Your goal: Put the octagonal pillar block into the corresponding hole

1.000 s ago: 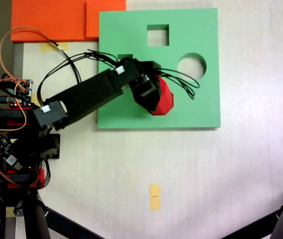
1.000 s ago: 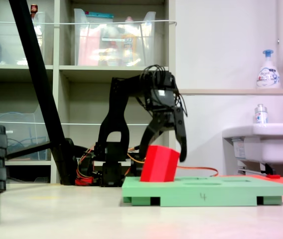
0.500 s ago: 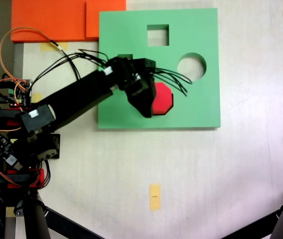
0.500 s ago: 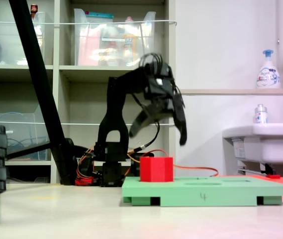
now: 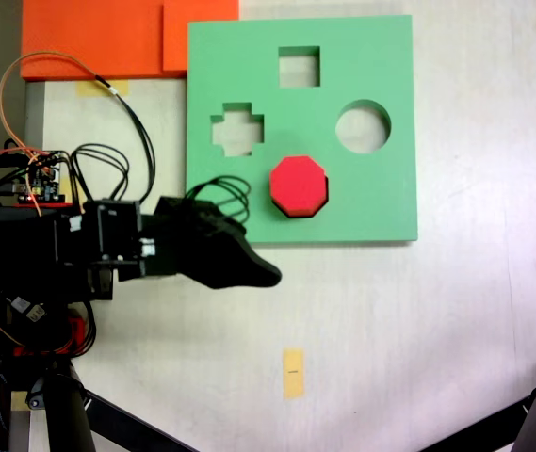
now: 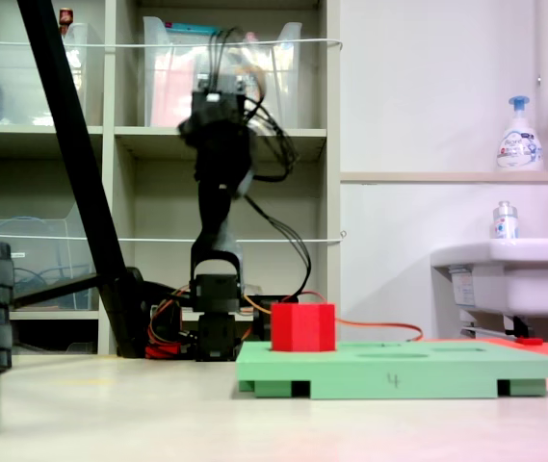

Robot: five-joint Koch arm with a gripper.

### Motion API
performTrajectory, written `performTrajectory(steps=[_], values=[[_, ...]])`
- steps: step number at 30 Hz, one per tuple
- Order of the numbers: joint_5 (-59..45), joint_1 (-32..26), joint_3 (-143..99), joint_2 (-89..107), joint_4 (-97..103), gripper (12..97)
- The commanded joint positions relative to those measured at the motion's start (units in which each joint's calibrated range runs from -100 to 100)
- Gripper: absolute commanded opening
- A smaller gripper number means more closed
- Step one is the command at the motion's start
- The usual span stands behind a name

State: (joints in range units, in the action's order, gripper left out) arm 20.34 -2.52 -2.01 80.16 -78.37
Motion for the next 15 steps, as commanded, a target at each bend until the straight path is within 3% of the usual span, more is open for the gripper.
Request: performTrajectory(steps=[1, 4, 9, 13, 15], values=[[-4.5, 0.4, -12.1, 12.7, 21.1, 51.7], [-6.9, 0.3, -38.9, 19.8, 46.3, 52.2], [-9.9, 0.4, -59.3, 19.8, 58.7, 52.2], [-11.5, 1.6, -82.4, 19.8, 88.6, 51.4], [-12.9, 2.1, -88.8, 19.8, 93.0, 51.0]])
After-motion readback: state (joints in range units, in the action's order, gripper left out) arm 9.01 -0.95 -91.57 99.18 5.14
